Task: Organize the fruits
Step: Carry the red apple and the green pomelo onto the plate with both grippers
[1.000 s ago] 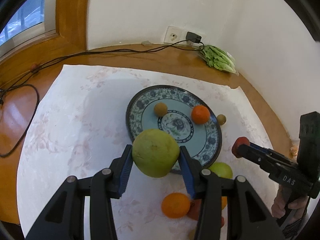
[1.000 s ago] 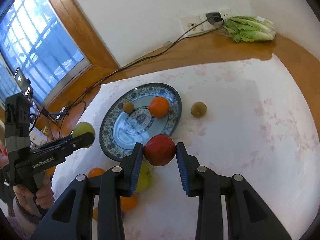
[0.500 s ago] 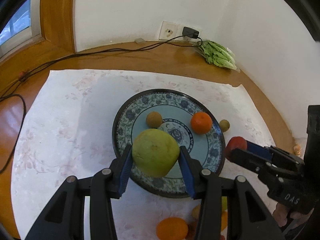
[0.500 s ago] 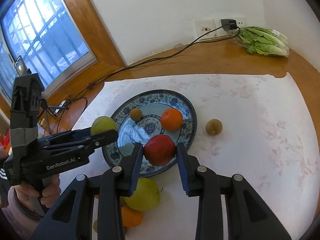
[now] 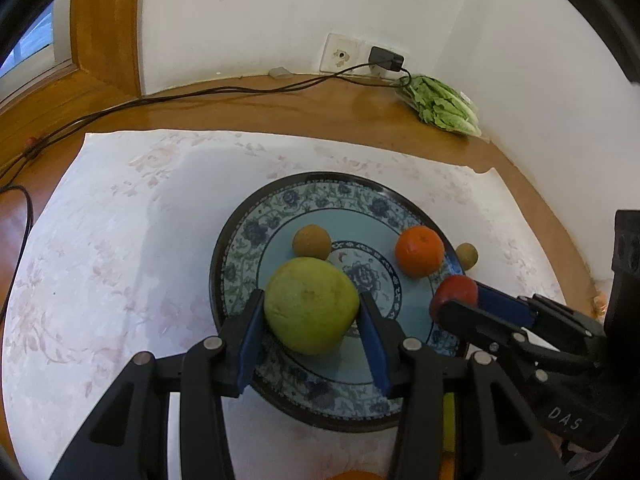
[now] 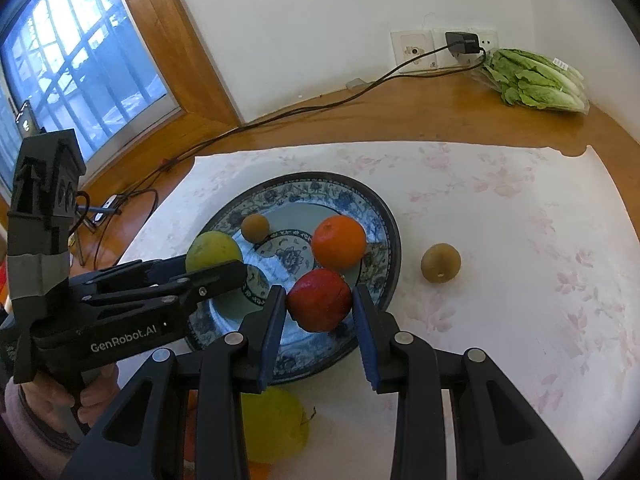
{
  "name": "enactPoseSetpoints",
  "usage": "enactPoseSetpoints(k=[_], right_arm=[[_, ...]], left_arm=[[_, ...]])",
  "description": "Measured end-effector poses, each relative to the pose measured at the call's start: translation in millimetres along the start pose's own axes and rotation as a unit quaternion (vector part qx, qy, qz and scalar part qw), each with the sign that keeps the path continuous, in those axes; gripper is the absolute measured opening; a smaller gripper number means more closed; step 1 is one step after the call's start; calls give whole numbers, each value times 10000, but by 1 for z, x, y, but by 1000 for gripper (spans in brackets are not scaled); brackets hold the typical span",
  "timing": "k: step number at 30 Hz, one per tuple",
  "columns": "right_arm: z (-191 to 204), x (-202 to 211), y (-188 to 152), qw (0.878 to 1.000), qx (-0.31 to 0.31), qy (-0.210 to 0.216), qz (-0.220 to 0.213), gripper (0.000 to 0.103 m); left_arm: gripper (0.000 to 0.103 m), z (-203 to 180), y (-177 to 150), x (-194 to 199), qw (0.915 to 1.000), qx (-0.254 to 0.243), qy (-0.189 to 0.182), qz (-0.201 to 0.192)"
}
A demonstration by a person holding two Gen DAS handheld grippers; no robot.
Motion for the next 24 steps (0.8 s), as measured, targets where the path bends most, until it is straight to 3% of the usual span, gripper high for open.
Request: enactPoseSetpoints(k=[24], right_arm=[[3, -13, -2, 9997, -20, -126, -197, 35]], left_arm=[[48, -3, 6, -9, 9997, -185, 81, -150]])
Point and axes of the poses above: each gripper's, at about its wrist camera, not at the fingertips, and x roughly against the way its jaws point, z to its left, y to its top, the point moved 4 cm from there along -x, roughly the way its jaws point, and after that the axes turned 13 degrees about -y, right-handed, at the moved point
